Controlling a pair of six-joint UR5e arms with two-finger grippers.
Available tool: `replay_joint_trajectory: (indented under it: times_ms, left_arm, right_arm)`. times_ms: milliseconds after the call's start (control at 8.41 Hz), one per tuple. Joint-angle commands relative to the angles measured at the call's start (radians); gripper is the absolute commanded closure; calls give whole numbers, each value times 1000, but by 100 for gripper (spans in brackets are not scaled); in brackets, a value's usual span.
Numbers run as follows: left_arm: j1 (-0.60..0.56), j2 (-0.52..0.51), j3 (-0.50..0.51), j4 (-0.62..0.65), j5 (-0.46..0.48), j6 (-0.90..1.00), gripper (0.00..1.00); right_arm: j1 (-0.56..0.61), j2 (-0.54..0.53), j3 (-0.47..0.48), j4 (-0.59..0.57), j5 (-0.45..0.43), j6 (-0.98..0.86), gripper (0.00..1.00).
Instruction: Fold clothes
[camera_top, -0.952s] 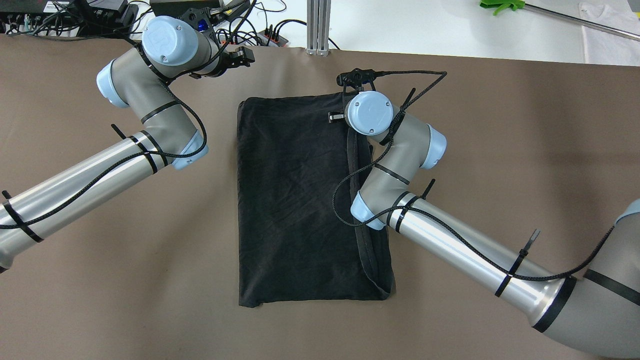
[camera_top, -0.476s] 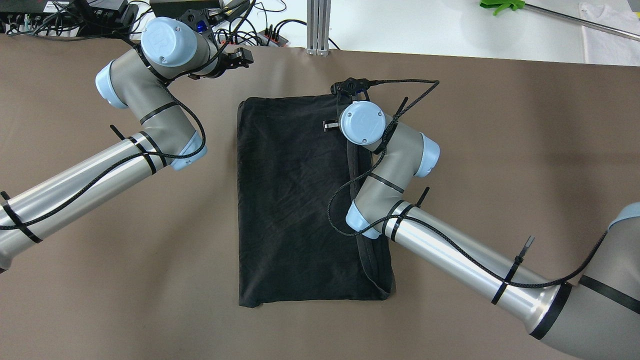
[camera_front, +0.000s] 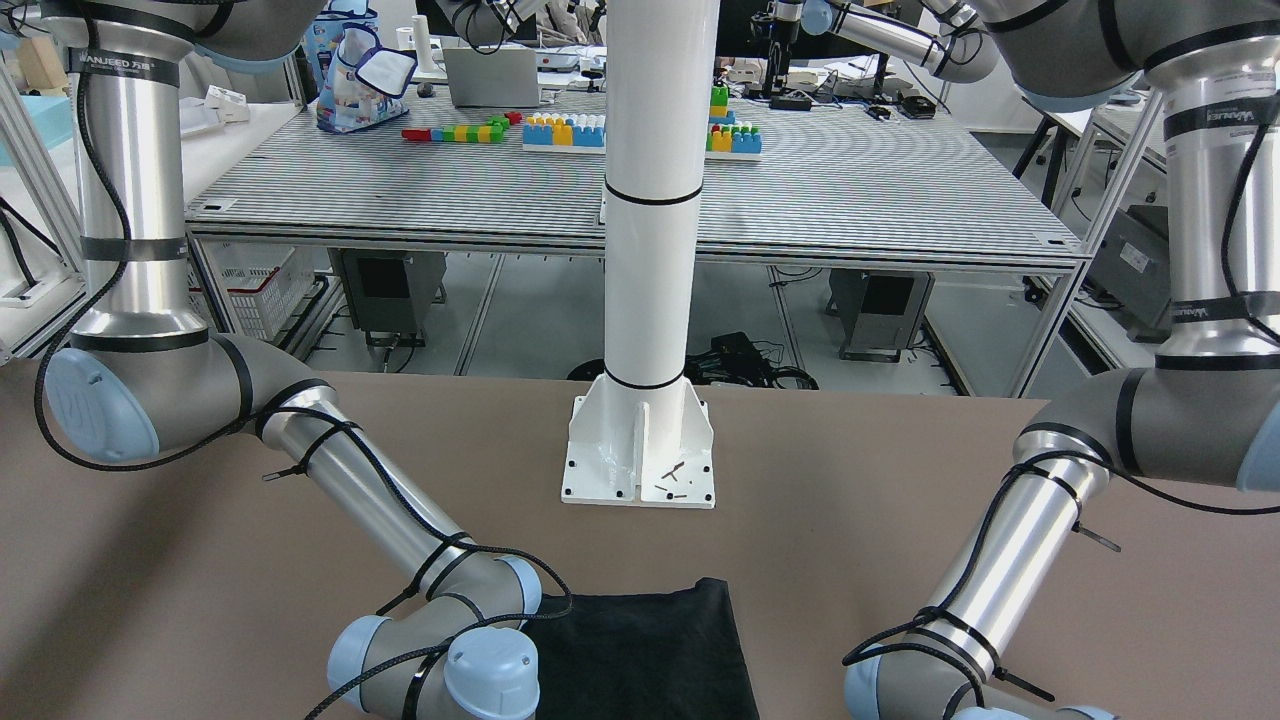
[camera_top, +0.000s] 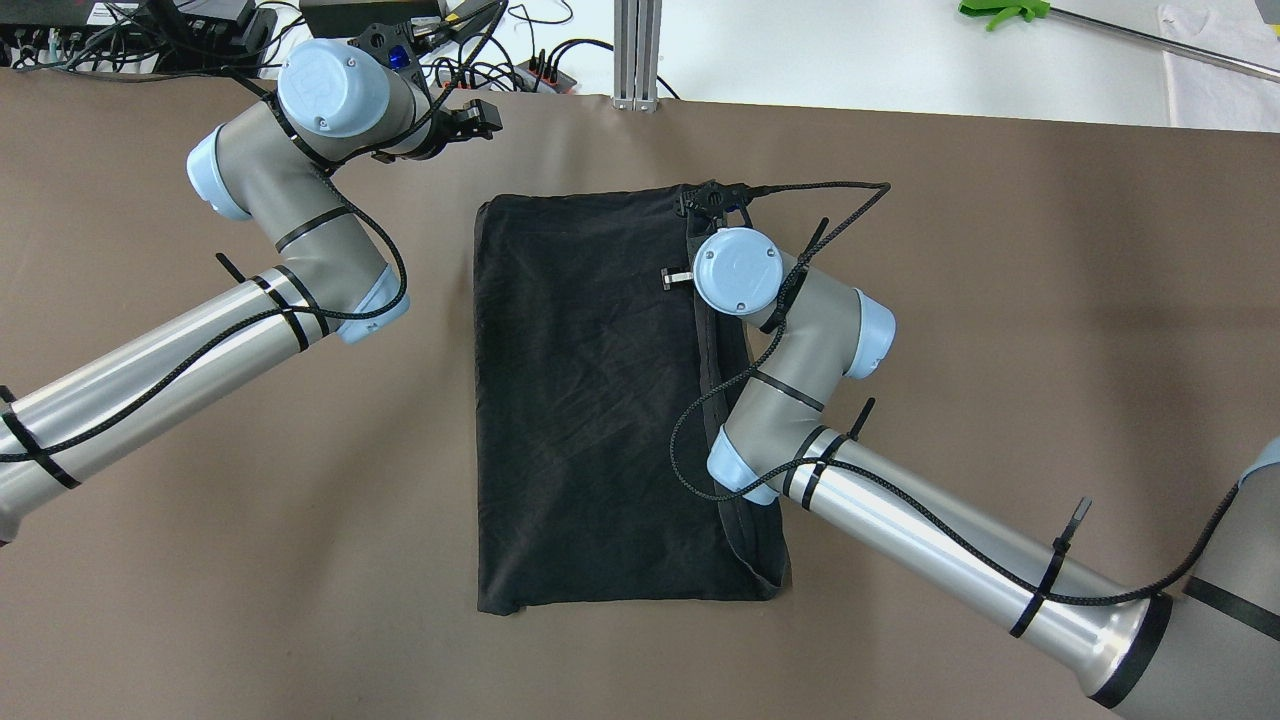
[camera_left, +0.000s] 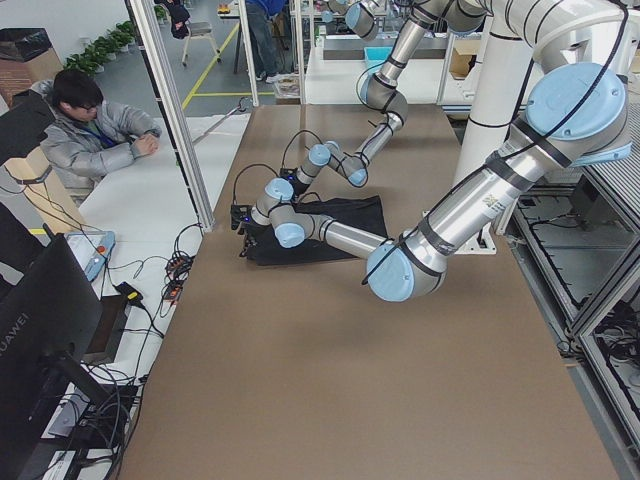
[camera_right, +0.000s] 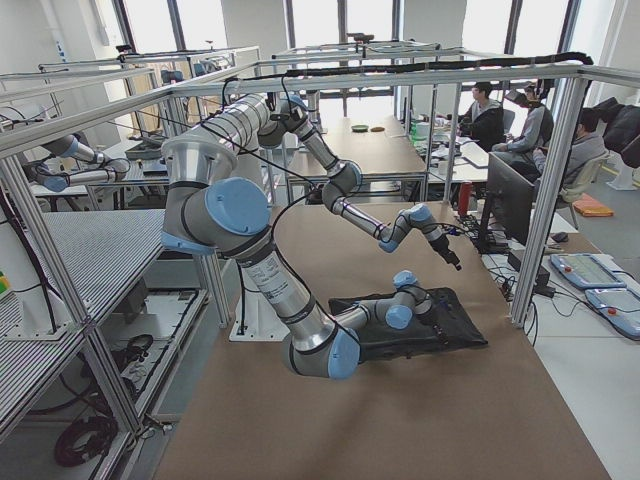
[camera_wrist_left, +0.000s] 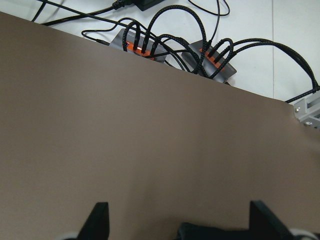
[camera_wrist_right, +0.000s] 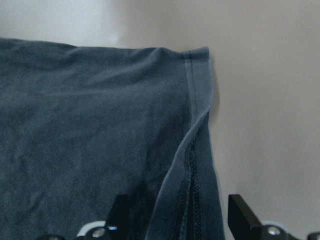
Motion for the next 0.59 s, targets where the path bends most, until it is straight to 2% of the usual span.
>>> replay_joint_trajectory:
  times_ms: [0,119,238,476]
  left_arm:
    - [0,0,0,-1,0,1,0]
    - [0,2,0,-1,0,1,0]
    - [0,0,0,-1,0,1,0]
    - [0,0,-1,-1,0,1,0]
  right_arm:
    - [-9,1,-1,-2,-2,7,31]
    - [-9,1,0,-2,-2,9,36]
    - [-9,1,2,-2,-2,9,48]
    - [-9,3,3,-2,-2,3,87]
